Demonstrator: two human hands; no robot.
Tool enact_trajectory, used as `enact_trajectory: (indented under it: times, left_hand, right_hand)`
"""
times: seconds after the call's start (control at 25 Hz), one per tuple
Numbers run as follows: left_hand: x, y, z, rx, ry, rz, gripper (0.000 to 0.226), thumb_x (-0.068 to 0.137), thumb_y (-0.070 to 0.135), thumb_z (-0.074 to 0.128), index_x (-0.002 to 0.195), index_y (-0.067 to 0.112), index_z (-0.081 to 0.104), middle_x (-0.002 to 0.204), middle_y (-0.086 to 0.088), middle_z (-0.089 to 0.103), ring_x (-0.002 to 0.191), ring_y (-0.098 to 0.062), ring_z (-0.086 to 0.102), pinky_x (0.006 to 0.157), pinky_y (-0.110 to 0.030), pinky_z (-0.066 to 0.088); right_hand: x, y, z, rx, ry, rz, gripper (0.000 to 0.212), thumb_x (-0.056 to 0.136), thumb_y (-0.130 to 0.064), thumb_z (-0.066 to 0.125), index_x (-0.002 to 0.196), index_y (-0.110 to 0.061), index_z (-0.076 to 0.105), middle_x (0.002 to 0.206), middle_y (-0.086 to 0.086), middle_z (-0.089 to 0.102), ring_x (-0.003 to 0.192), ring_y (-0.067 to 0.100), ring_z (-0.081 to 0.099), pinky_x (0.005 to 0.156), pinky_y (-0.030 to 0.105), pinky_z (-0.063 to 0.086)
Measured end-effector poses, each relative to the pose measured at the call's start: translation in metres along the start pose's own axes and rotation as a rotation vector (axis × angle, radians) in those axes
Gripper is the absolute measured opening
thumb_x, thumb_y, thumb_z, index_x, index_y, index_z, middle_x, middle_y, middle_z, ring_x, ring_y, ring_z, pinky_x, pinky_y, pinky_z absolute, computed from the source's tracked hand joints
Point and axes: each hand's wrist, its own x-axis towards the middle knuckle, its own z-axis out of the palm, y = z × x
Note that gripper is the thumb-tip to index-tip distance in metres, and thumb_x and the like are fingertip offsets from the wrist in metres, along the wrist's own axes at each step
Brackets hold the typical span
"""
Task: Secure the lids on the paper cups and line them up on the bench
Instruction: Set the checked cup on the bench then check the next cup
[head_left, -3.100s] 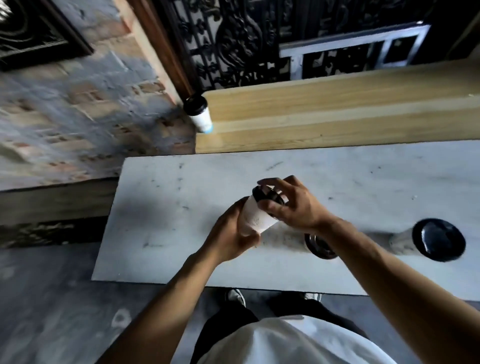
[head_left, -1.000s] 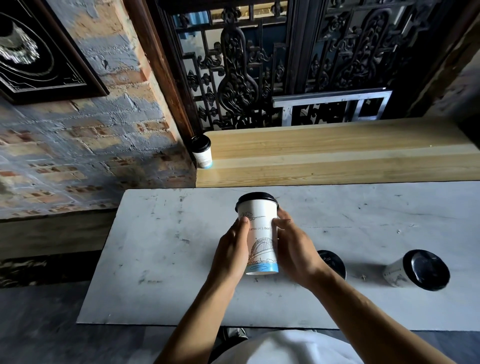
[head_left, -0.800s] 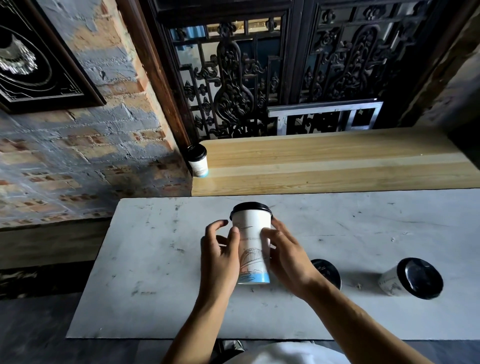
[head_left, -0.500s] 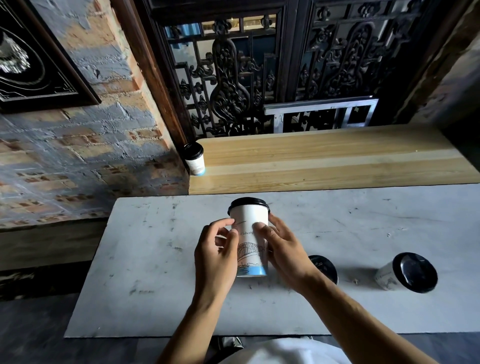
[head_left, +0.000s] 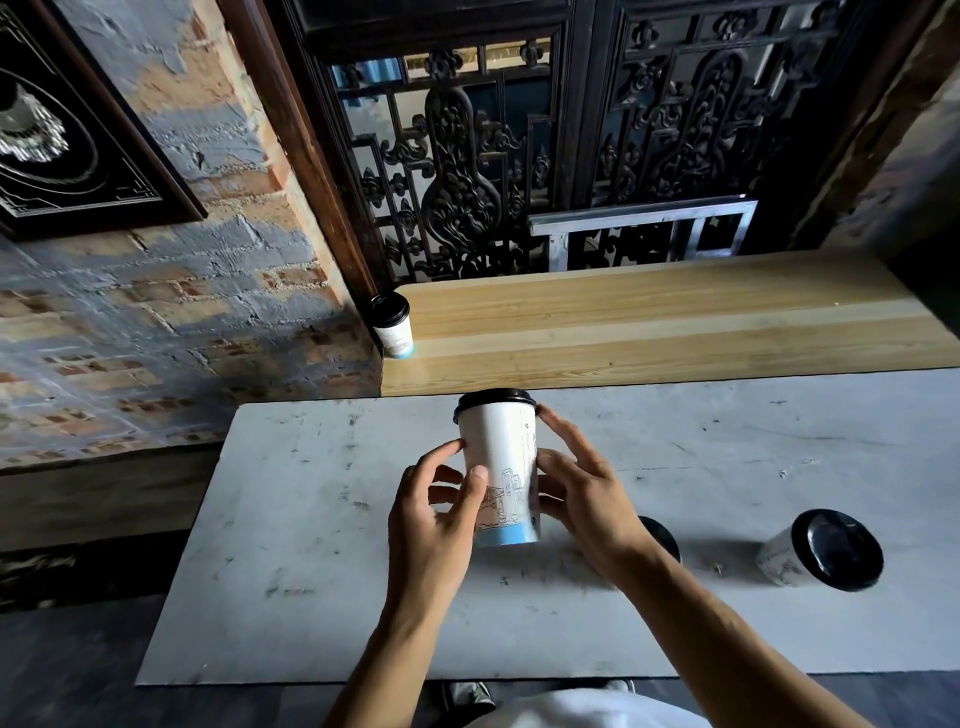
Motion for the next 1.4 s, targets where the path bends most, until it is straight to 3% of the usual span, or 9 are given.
enact_trajectory:
  times: [0.2, 0.32, 0.48, 0.68, 0.8, 0.88, 1.0, 1.24, 1.4]
  left_hand:
    - [0.0043, -0.0044, -0.0049, -0.001, 0.055, 0.08, 0.028, 0.096, 0.011, 0.067, 0.103, 0.036, 0.076, 0.097, 0.0, 0.071, 0.084, -0.014, 0.07, 0.078, -0.048, 0.062]
    - [0.0037, -0.0052, -0.006, -0.019, 0.057, 0.082, 0.038, 0.094, -0.001, 0.063, 0.101, 0.033, 0.078, 0.094, 0.001, 0.071, 0.08, -0.018, 0.071, 0.076, -0.05, 0.063]
    - [0.0039, -0.0095, -0.0054, -0.076, 0.059, 0.006, 0.032, 0.094, 0.007, 0.064, 0.098, 0.036, 0.076, 0.097, 0.005, 0.077, 0.084, -0.022, 0.074, 0.077, -0.047, 0.063]
    - [-0.0016, -0.0031, -0.0047, -0.133, 0.046, -0.028, 0.003, 0.092, 0.023, 0.075, 0.093, 0.021, 0.073, 0.095, 0.002, 0.077, 0.096, -0.02, 0.073, 0.068, -0.015, 0.055]
    - [-0.0011, -0.0073, -0.0048, -0.14, 0.005, -0.038, 0.029, 0.078, 0.048, 0.078, 0.097, 0.026, 0.073, 0.097, 0.004, 0.079, 0.095, -0.02, 0.075, 0.08, -0.038, 0.063]
    - [-0.0006, -0.0085, -0.0054, -0.131, -0.016, -0.048, 0.034, 0.075, 0.053, 0.076, 0.1, 0.03, 0.073, 0.102, 0.006, 0.079, 0.097, -0.017, 0.076, 0.085, -0.045, 0.064]
    - [-0.001, -0.0077, -0.0061, -0.108, 0.006, 0.002, 0.016, 0.088, 0.032, 0.076, 0.104, 0.035, 0.072, 0.105, 0.007, 0.078, 0.098, -0.009, 0.074, 0.085, -0.04, 0.064]
    - [0.0017, -0.0083, -0.0081, -0.048, -0.007, 0.092, 0.037, 0.094, -0.001, 0.065, 0.1, 0.033, 0.077, 0.104, -0.004, 0.073, 0.085, -0.024, 0.075, 0.07, -0.017, 0.056]
    - [0.0018, -0.0096, -0.0051, -0.09, 0.031, 0.024, 0.028, 0.094, 0.002, 0.065, 0.097, 0.028, 0.076, 0.097, 0.0, 0.079, 0.089, -0.018, 0.076, 0.077, -0.029, 0.062]
  right_hand:
    - [0.0007, 0.0055, -0.0023, 0.067, -0.006, 0.015, 0.058, 0.087, -0.016, 0.063, 0.144, -0.014, 0.054, 0.105, 0.015, 0.071, 0.091, 0.021, 0.068, 0.073, 0.029, 0.057]
    - [-0.0004, 0.0036, -0.0009, 0.039, -0.075, -0.016, 0.048, 0.087, -0.017, 0.063, 0.134, -0.007, 0.063, 0.111, 0.013, 0.074, 0.092, 0.017, 0.07, 0.074, 0.026, 0.055]
    - [-0.0006, 0.0041, -0.0007, 0.065, -0.078, -0.019, 0.044, 0.088, -0.014, 0.058, 0.131, -0.005, 0.065, 0.123, 0.022, 0.072, 0.099, 0.022, 0.068, 0.081, 0.03, 0.054]
    - [0.0005, 0.0059, -0.004, 0.062, -0.039, 0.019, 0.044, 0.09, 0.004, 0.047, 0.13, -0.009, 0.061, 0.11, 0.007, 0.074, 0.094, 0.024, 0.068, 0.079, 0.036, 0.055]
    - [-0.0014, 0.0039, -0.0029, 0.091, -0.032, 0.019, 0.038, 0.094, 0.001, 0.053, 0.129, -0.013, 0.06, 0.114, 0.01, 0.071, 0.095, 0.02, 0.071, 0.079, 0.036, 0.057]
    - [-0.0022, 0.003, -0.0026, 0.122, -0.031, 0.002, 0.045, 0.086, -0.008, 0.063, 0.13, -0.014, 0.059, 0.112, 0.013, 0.071, 0.094, 0.021, 0.072, 0.079, 0.034, 0.057]
    - [-0.0014, 0.0053, -0.0024, 0.151, -0.035, -0.007, 0.057, 0.078, -0.007, 0.068, 0.133, -0.011, 0.054, 0.114, 0.021, 0.071, 0.097, 0.027, 0.07, 0.085, 0.037, 0.055]
    - [-0.0047, 0.0027, -0.0001, 0.126, -0.127, -0.047, 0.051, 0.082, -0.005, 0.067, 0.132, -0.009, 0.061, 0.126, 0.014, 0.073, 0.113, 0.025, 0.07, 0.088, 0.031, 0.056]
    - [-0.0026, 0.0013, -0.0071, 0.228, -0.077, 0.035, 0.047, 0.085, -0.003, 0.05, 0.129, -0.014, 0.063, 0.138, 0.016, 0.062, 0.106, 0.029, 0.061, 0.078, 0.04, 0.055]
